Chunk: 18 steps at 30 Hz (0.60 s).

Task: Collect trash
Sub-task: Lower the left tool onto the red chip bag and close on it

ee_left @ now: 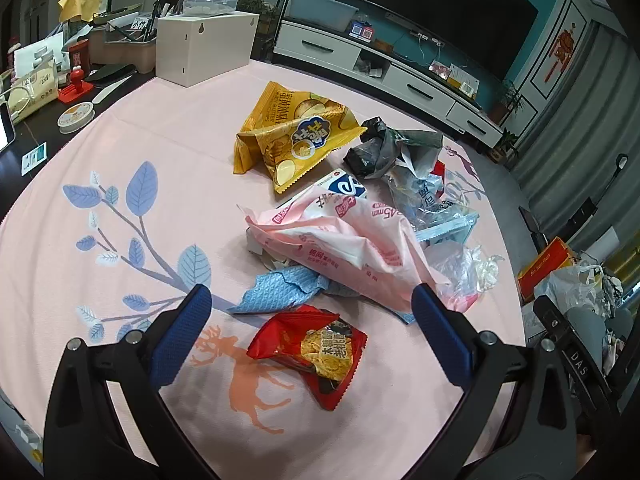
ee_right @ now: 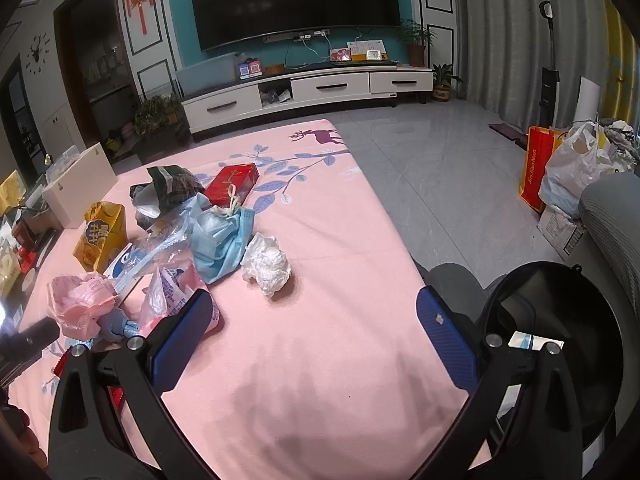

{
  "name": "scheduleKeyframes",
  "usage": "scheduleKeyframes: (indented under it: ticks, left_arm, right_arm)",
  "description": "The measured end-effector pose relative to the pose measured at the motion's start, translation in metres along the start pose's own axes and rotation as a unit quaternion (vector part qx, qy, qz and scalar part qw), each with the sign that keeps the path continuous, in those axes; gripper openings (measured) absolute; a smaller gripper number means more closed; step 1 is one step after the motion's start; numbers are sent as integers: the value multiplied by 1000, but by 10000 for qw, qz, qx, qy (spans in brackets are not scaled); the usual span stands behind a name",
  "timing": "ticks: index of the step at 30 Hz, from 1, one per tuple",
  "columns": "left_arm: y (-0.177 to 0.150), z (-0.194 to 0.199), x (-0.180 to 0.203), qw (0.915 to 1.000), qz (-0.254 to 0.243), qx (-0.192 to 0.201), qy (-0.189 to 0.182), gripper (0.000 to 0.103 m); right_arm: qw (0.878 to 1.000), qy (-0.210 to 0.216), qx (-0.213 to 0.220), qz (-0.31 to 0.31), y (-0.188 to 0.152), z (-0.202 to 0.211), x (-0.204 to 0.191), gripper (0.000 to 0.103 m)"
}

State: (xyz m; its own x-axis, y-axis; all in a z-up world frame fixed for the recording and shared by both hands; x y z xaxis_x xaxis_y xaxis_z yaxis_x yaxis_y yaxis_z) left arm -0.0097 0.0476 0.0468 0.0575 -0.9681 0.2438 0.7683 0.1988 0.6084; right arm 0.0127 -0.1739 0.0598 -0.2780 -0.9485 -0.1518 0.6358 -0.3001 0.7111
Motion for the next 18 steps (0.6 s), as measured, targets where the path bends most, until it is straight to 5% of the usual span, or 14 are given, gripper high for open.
scheduleKeyframes:
  ticks: [18]
  left_arm:
    - [-1,-4,0,9999,-41,-92,60,100]
  right_arm:
    - [10000,-33,-39,18,-1,-1,1,100]
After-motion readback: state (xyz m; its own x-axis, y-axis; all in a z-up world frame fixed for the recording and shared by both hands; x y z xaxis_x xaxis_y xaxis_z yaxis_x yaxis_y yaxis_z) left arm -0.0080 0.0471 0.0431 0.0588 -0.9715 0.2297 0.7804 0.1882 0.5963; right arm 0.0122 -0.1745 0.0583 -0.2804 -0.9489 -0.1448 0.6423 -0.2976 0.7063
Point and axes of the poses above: each gripper's, at about its wrist camera, not at the fingertips, and z roughly against the way its jaws point, x to its right, y to its top, the point moved 3 cm from there along -z, roughly the way its jaws point, and after that the axes turned 4 degrees about -z, right-handed, at the moved point
